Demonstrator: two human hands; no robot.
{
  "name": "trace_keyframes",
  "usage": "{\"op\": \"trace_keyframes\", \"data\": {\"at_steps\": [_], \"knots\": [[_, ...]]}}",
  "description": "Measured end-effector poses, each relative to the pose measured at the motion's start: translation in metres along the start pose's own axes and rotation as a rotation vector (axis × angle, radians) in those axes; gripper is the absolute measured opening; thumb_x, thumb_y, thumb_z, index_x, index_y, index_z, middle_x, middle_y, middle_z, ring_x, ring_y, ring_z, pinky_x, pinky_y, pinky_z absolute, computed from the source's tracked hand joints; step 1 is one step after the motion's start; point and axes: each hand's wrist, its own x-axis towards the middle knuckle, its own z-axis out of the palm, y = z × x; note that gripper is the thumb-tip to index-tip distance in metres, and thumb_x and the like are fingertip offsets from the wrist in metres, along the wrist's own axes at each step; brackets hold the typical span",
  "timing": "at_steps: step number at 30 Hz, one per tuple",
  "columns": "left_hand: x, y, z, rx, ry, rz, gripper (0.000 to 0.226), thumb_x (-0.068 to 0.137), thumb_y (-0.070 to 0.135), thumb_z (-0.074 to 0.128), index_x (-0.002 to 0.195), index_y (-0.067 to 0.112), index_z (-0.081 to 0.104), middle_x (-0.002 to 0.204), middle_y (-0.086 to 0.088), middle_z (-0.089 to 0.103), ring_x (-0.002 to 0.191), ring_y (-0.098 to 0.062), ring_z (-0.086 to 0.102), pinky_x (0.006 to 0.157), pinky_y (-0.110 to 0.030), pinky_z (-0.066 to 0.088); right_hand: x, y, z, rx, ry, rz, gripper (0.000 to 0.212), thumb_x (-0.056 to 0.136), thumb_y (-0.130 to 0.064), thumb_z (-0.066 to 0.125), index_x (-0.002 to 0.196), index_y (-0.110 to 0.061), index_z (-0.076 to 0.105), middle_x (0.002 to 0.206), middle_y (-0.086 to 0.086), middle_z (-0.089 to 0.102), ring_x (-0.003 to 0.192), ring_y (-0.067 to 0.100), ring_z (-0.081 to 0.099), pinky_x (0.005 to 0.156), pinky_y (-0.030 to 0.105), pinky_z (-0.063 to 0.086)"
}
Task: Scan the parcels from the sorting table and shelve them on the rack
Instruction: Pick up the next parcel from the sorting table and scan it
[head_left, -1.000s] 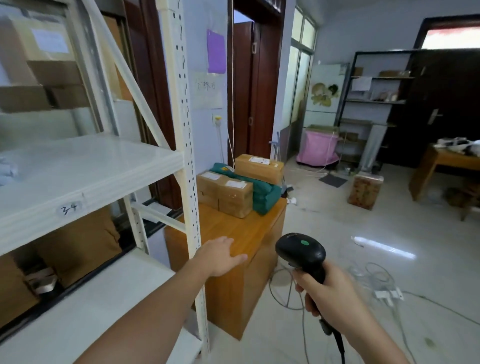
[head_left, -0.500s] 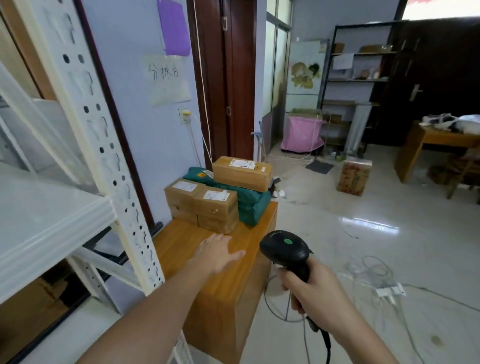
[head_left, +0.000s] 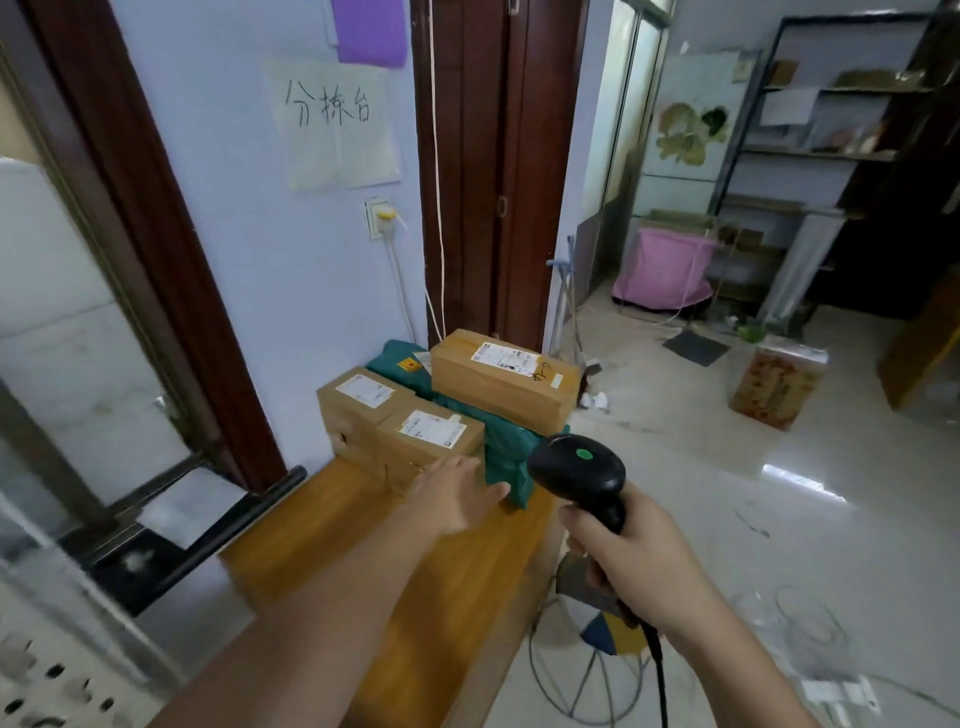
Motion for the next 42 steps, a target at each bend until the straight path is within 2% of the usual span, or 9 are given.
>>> {"op": "trace_keyframes", "data": {"at_steps": [4, 9, 16, 20, 23, 27, 32, 38, 42], "knots": [[0.07, -0.005, -0.003, -0.1, -0.012, -0.05, 0.075, 0.096, 0.081, 0.039, 0.149, 0.029, 0.048, 0.147, -0.003, 0.06, 0.129, -0.029, 0.06, 0.107, -0.051, 0.051, 0.072, 0.003, -0.004, 0.015, -0.015, -0.002, 0.006, 0.089, -0.031, 0.065, 0.09, -0.024, 0.063, 0.077, 0.007, 0.071, 0.059, 0.018, 0.065, 0.059, 0.041, 0.057], [0.138, 0.002, -0.015, -0.272, -0.003, -0.097, 0.067, 0.103, 0.071, 0.04, 0.14, 0.018, 0.058, 0.141, -0.007, 0.063, 0.126, -0.028, 0.06, 0.104, -0.043, 0.048, 0.152, 0.006, -0.014, 0.03, -0.048, 0.003, 0.003, 0.093, -0.023, 0.063, 0.092, -0.02, 0.062, 0.074, 0.013, 0.069, 0.049, 0.013, 0.06, 0.05, 0.029, 0.052], [0.216, -0.001, -0.004, -0.535, 0.002, -0.308, 0.109, 0.078, 0.098, 0.042, 0.16, 0.027, 0.04, 0.163, 0.001, 0.047, 0.144, -0.027, 0.05, 0.12, -0.049, 0.04, 0.251, 0.025, -0.039, 0.023, -0.093, 0.027, 0.013, 0.094, -0.024, 0.063, 0.087, -0.014, 0.061, 0.057, 0.003, 0.062, 0.042, 0.01, 0.055, 0.043, 0.021, 0.045], [0.24, 0.005, -0.005, -0.85, -0.005, -0.469, 0.132, 0.057, 0.109, 0.05, 0.162, 0.031, 0.038, 0.164, 0.005, 0.045, 0.147, -0.026, 0.046, 0.124, -0.05, 0.033, 0.311, 0.045, -0.046, -0.002, -0.18, -0.007, 0.015, 0.094, -0.026, 0.063, 0.086, -0.013, 0.061, 0.055, 0.001, 0.062, 0.042, 0.01, 0.057, 0.047, 0.024, 0.046], [0.26, 0.015, -0.004, -1.173, 0.078, -0.644, 0.122, 0.067, 0.096, 0.062, 0.161, 0.022, 0.038, 0.161, -0.002, 0.048, 0.142, -0.027, 0.049, 0.122, -0.047, 0.032, 0.348, 0.059, -0.05, -0.012, -0.273, -0.028, 0.013, 0.094, -0.026, 0.064, 0.086, -0.017, 0.06, 0.058, 0.003, 0.065, 0.042, 0.009, 0.058, 0.048, 0.023, 0.046], [0.282, 0.029, 0.0, -1.44, 0.227, -0.798, 0.098, 0.082, 0.074, 0.071, 0.153, 0.012, 0.044, 0.142, -0.009, 0.059, 0.118, -0.025, 0.057, 0.095, -0.038, 0.046, 0.378, 0.084, -0.054, 0.029, -0.384, 0.017, 0.01, 0.094, -0.024, 0.064, 0.091, -0.015, 0.061, 0.069, 0.011, 0.067, 0.044, 0.012, 0.058, 0.047, 0.023, 0.048], [0.293, 0.032, 0.014, -1.573, 0.388, -0.888, 0.092, 0.078, 0.068, 0.081, 0.146, 0.015, 0.052, 0.135, -0.007, 0.065, 0.124, -0.031, 0.062, 0.112, -0.049, 0.05, 0.399, 0.104, -0.055, 0.106, -0.443, 0.09, 0.01, 0.093, -0.021, 0.065, 0.095, -0.012, 0.063, 0.083, 0.021, 0.069, 0.049, 0.015, 0.059, 0.05, 0.027, 0.049], [0.284, 0.037, 0.015, -1.704, 0.47, -0.862, 0.066, 0.085, 0.056, 0.081, 0.133, 0.016, 0.059, 0.119, -0.005, 0.071, 0.112, -0.026, 0.066, 0.1, -0.043, 0.054, 0.409, 0.106, -0.053, 0.094, -0.475, 0.071, 0.008, 0.094, -0.022, 0.064, 0.094, -0.014, 0.062, 0.078, 0.011, 0.069, 0.049, 0.012, 0.061, 0.05, 0.022, 0.049], [0.273, 0.04, 0.014, -1.783, 0.53, -0.842, 0.068, 0.083, 0.055, 0.083, 0.135, 0.019, 0.058, 0.121, -0.007, 0.072, 0.112, -0.027, 0.067, 0.106, -0.05, 0.055, 0.406, 0.108, -0.052, 0.097, -0.483, 0.09, 0.007, 0.094, -0.021, 0.064, 0.095, -0.014, 0.064, 0.08, 0.008, 0.071, 0.049, 0.013, 0.061, 0.05, 0.023, 0.049]]}}
